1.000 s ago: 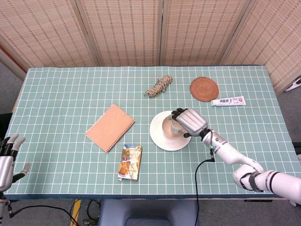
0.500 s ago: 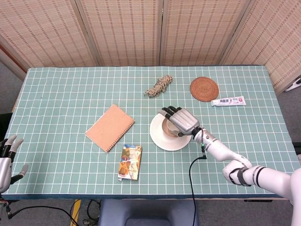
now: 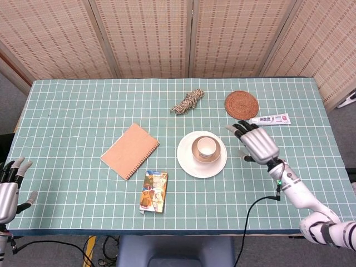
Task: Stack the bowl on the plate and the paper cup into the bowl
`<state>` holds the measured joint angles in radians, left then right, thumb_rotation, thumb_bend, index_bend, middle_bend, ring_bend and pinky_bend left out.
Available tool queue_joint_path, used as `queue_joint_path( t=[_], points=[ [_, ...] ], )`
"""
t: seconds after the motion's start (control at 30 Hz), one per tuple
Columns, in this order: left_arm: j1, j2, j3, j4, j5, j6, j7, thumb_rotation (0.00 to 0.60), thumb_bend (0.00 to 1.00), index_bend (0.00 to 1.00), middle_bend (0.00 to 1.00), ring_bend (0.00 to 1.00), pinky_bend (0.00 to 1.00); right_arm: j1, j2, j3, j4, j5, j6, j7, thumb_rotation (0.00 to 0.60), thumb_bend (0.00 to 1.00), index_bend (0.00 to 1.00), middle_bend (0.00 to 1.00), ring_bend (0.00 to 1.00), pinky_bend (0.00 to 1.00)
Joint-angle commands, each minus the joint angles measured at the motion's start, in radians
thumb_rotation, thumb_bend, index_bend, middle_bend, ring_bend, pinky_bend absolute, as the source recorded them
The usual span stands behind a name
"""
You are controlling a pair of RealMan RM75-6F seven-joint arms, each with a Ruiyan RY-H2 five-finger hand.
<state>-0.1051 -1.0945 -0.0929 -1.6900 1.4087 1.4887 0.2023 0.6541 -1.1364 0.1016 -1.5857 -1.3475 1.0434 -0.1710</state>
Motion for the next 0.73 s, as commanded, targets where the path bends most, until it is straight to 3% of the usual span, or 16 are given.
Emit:
queue_joint_path(
  t=[0.03,0.5,0.73],
  points=[
    [-0.004,-0.004,0.0,0.004,-0.002,-0.007,-0.001,0.6,0.29,0.14,0.01,0.08,0.03,-0.096,0.053,-0.034,-0.047,0.009,0.103,-0.011,0.6,0.32,0.15,0.22,0.14,0.32],
    [-0.025,-0.024,0.001,0.003,-0.003,-0.031,0.015,0.6,0.29,0.14,0.01,0.08,0.03,-0.406,0.092,-0.152,-0.106,-0.133,0.459,-0.005,0.6,0.32,0.15,0.23,0.15,0.32],
    [-0.026,-0.027,0.001,-0.003,0.002,-0.025,0.018,0.6,0.29,0.14,0.01,0.08,0.03,-0.504,0.09,-0.182,-0.113,-0.158,0.532,0.011,0.6,0.32,0.15,0.23,0.15,0.32]
  ],
)
